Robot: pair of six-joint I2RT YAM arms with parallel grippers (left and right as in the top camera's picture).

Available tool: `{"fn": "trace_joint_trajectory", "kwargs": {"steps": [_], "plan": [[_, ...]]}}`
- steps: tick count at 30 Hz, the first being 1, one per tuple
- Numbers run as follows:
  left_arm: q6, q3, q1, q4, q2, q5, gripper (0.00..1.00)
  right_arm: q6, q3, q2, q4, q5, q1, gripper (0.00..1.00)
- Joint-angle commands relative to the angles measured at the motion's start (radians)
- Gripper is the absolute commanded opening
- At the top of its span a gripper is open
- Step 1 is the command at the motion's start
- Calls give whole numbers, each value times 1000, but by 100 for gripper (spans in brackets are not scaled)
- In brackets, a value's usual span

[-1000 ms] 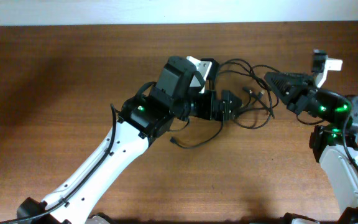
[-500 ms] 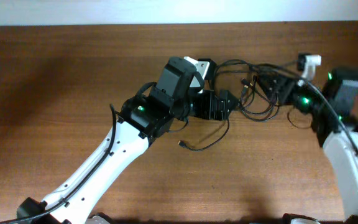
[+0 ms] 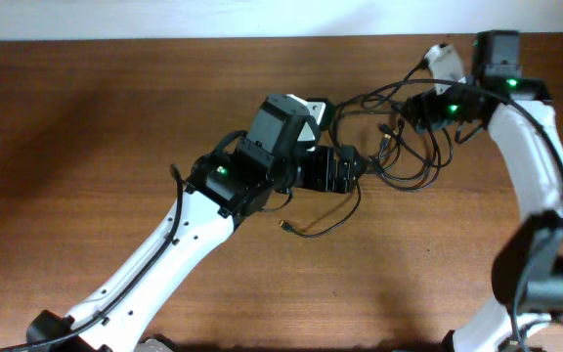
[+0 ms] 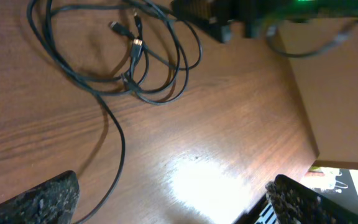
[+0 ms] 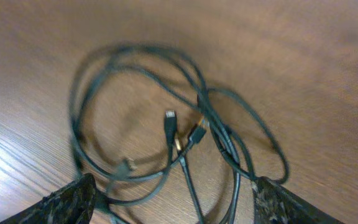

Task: Untangle cables
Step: 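Lift the right gripper up and back, drawing the cable upward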

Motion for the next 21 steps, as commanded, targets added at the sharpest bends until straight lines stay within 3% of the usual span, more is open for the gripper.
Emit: {"fn": "trace_joint_trajectory", "kwargs": {"steps": [1, 8, 13, 21], "plan": [[21, 14, 3, -22, 0, -47, 99, -91, 17, 115, 41, 17, 10, 80], [21, 14, 3, -65, 0, -59, 99, -99, 17, 230, 202, 29, 55, 78], [20, 14, -1, -85, 0, -47, 99, -98, 17, 251, 316, 74, 71, 70], [20, 14, -1, -114, 0, -48, 99, -98, 17, 302, 356, 122, 68, 69]]}}
